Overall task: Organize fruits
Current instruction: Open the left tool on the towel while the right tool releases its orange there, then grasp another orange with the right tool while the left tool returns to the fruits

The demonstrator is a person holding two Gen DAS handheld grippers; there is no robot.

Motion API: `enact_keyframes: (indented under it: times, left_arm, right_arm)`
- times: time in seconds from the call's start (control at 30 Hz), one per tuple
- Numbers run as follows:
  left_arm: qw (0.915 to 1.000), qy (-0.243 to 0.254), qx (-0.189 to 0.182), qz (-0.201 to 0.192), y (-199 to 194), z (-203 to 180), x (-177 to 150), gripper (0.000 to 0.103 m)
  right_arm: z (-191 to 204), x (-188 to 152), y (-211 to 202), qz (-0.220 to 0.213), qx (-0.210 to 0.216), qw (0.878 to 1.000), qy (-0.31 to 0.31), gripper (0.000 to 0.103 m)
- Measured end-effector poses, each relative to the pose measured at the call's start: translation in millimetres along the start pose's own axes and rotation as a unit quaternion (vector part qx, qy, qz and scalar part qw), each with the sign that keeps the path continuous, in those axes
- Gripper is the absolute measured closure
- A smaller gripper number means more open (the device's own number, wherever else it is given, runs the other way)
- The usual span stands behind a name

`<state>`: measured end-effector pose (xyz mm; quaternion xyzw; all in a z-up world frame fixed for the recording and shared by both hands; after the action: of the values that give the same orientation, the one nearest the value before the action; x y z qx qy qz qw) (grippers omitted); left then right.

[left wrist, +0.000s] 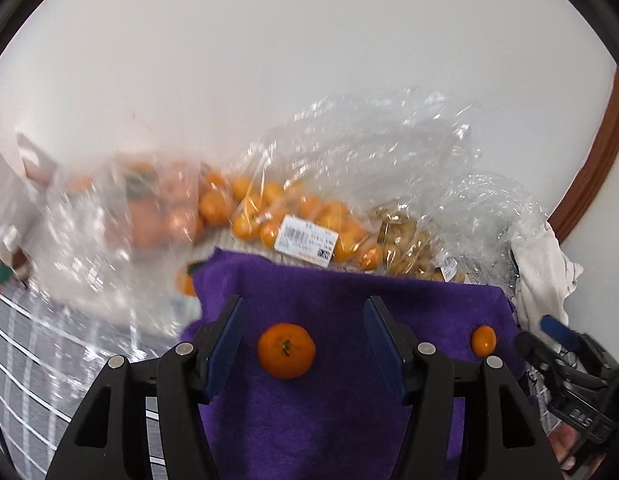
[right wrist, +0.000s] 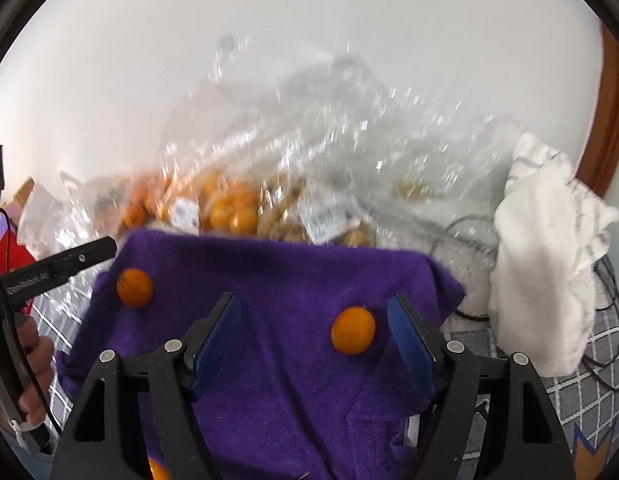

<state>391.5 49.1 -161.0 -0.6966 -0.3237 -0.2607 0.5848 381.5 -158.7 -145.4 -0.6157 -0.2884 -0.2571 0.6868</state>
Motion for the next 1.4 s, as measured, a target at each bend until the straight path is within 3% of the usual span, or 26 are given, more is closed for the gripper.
enact_keyframes:
  times: [0.13, 0.27, 0.37, 0.5, 0.63, 0.73, 0.8, 0.93, 1.0, 1.07, 1.23, 1.4]
  left_arm:
    - [0.9992, 0.021, 0.000, -0.034, -24, -10, 13, 0.044]
    - [0.9974, 0.054, -0.019, -0.043, -46, -32, 17, 0.044]
    - [0.9950, 0.067, -0.043, -0.061, -74, -56, 14, 0.044]
    - [0.9942, 0.063, -0.060, -0.064, -110, -61, -7, 0.044]
    - [0.9955, 0.054, -0.058, -0.052, -131, -47, -40, 0.044]
    - [0.9966, 0.052, -0.051, -0.040, -137, -31, -69, 0.044]
    - [0.9971, 0.054, -0.042, -0.034, -137, -20, -87, 0.044]
    - [0.9984, 0.052, -0.015, -0.017, -135, 6, -122, 0.044]
    - [0.9988, 0.048, -0.008, -0.004, -132, 17, -135, 0.050]
    - [0.9991, 0.042, -0.004, -0.005, -132, 26, -143, 0.050]
    - [0.9995, 0.021, -0.024, -0.003, -130, 39, -158, 0.050]
    - [0.9995, 0.008, -0.029, -0.007, -127, 48, -170, 0.050]
  right_arm:
    - [5, -8, -34, -0.010, 0.004, 1.000, -0.014, 0.026]
    - [3, -27, -67, -0.004, -0.014, 0.999, -0.028, 0.026]
    - [6, -45, -101, -0.011, 0.029, 0.999, 0.006, 0.026]
    - [-5, -71, -138, -0.021, 0.013, 0.998, 0.051, 0.025]
    - [-10, -101, -155, -0.006, 0.010, 0.997, 0.078, 0.025]
    - [-11, -116, -164, -0.025, -0.005, 0.996, 0.081, 0.025]
    - [-10, -123, -167, -0.039, -0.020, 0.996, 0.072, 0.025]
    - [3, -133, -168, -0.061, -0.002, 0.996, 0.060, 0.025]
    - [11, -136, -163, -0.063, 0.002, 0.996, 0.059, 0.027]
    - [26, -145, -152, -0.035, 0.027, 0.998, 0.039, 0.030]
    - [51, -170, -120, 0.026, 0.052, 0.998, 0.002, 0.053]
    - [54, -184, -99, 0.047, 0.070, 0.996, 0.033, 0.055]
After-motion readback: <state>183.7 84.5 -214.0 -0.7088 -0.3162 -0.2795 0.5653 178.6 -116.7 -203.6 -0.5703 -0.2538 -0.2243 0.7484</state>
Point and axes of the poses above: each gripper's, at about its wrist camera, not at the fingertips, and y roughly the way its jaws point, z to its left, x to its top, the point moved 10 cm from there along y, roughly the way its jaws point, and after that the axes turned 5 degrees about -z, right-handed, at the moved point
